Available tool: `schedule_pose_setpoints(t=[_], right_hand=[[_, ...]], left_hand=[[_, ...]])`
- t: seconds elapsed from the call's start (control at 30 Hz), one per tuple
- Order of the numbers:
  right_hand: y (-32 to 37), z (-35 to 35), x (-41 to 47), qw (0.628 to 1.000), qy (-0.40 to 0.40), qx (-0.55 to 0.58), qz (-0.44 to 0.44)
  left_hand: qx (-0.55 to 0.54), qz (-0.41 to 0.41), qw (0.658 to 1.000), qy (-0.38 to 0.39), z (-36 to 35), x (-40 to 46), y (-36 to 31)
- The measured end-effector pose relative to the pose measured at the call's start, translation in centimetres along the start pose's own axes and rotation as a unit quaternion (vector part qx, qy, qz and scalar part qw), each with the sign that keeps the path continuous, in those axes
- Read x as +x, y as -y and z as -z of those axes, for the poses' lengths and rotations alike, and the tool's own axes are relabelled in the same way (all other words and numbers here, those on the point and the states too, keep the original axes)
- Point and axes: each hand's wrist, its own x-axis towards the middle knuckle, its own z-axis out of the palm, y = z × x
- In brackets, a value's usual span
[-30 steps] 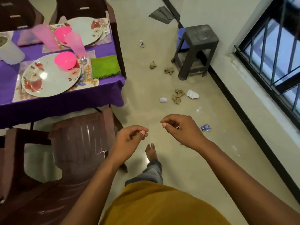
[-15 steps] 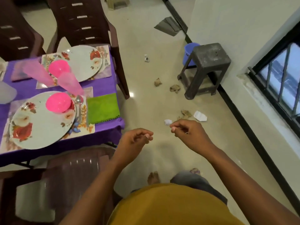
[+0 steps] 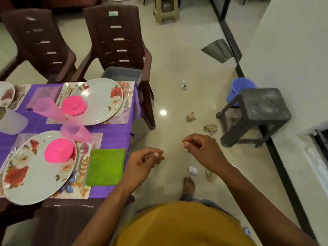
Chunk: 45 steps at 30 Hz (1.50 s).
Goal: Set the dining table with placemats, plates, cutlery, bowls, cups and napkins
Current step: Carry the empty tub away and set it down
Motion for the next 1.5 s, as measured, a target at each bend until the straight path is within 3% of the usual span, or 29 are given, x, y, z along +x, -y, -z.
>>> schedule_pose_setpoints(t=[0.33, 0.57, 1.0, 1.27, 1.5], right_hand=[[1.5, 5.0, 18.5, 0.997, 0.059, -0.021, 0.035], [5.5, 3.5, 34.2, 0.989, 0.104, -0.051, 0.094], [13.9, -0.9, 57.9, 0.974, 0.162, -0.101, 0.12], [17.1, -7.4, 72.5, 0.942, 0.268, -0.134, 0.15], [16.5, -15.9, 84.9, 0.894, 0.374, -0.198, 0.148]], left_hand=[[-0.037, 0.012, 0.994, -0.104, -0.6, 13.8, -4.7], [-0.085, -0.011, 0.977, -0.194, 4.7, 25.9, -7.5], [-0.101, 0.059, 0.944, -0.309, 14.9, 41.9, -11.6], [-0.106, 0.15, 0.878, -0.442, 19.7, 50.2, -9.3], [-0.164, 0.329, 0.787, -0.496, 21.7, 58.3, -5.6]])
